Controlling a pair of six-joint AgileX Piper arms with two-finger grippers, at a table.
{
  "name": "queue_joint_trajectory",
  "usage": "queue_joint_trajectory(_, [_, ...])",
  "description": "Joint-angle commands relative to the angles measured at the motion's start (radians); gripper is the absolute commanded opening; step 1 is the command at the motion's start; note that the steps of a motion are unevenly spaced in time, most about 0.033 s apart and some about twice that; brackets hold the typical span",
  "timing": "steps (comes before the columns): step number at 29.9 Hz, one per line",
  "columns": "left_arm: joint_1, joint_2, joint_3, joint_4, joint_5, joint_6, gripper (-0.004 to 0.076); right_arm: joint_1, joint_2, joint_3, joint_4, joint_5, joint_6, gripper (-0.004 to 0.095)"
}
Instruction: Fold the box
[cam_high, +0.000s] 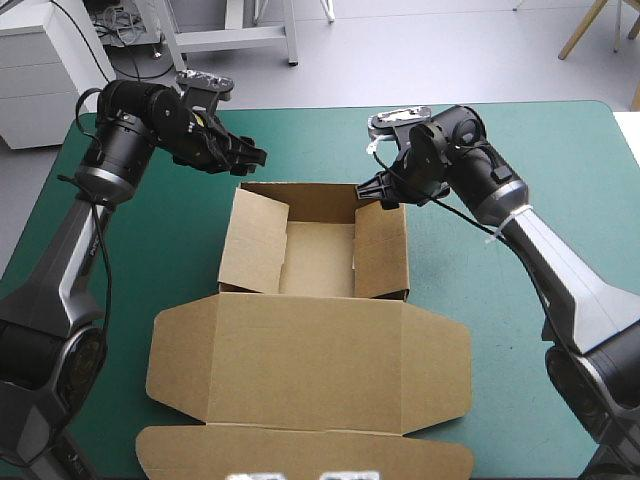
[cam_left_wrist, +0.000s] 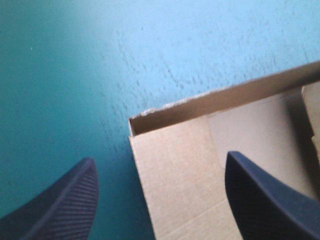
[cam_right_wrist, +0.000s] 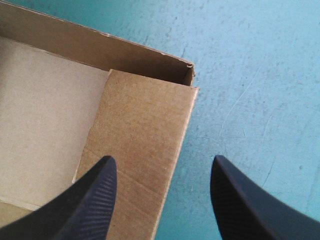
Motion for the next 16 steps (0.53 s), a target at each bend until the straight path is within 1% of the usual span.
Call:
queue_joint_trajectory(1, [-0.002,-0.049,-0.099,-0.038,0.046,-0.002,0.0457,-0.001,-0.080,-0.032,-0.019,-0.024,-0.012,0.0522])
queue_joint_trajectory(4, [-0.002,-0.069,-0.135,-0.031,0.046,0.003,0.0393,-0.001,-0.104,-0.032,-0.028,-0.024,-0.012,0.0522])
queue_joint_trajectory(10, [-0.002,-0.165,-0.138,0.153,0.047,0.024,0.0224,-0.001,-0.146,-0.032,-0.032,-0.024,-0.012,0.0522])
queue_joint_trajectory(14, [-0.002,-0.241,-0.136,0.125,0.047,0.024,0.0104,-0.001,-0.152,-0.032,-0.079,-0.024,-0.012,0.0522])
queue_joint_trajectory(16, [-0.002,-0.277,-0.136,0.099,0.047,0.057,0.0035,-0.001,-0.154,-0.032,-0.112,-0.024,-0.007,0.0522])
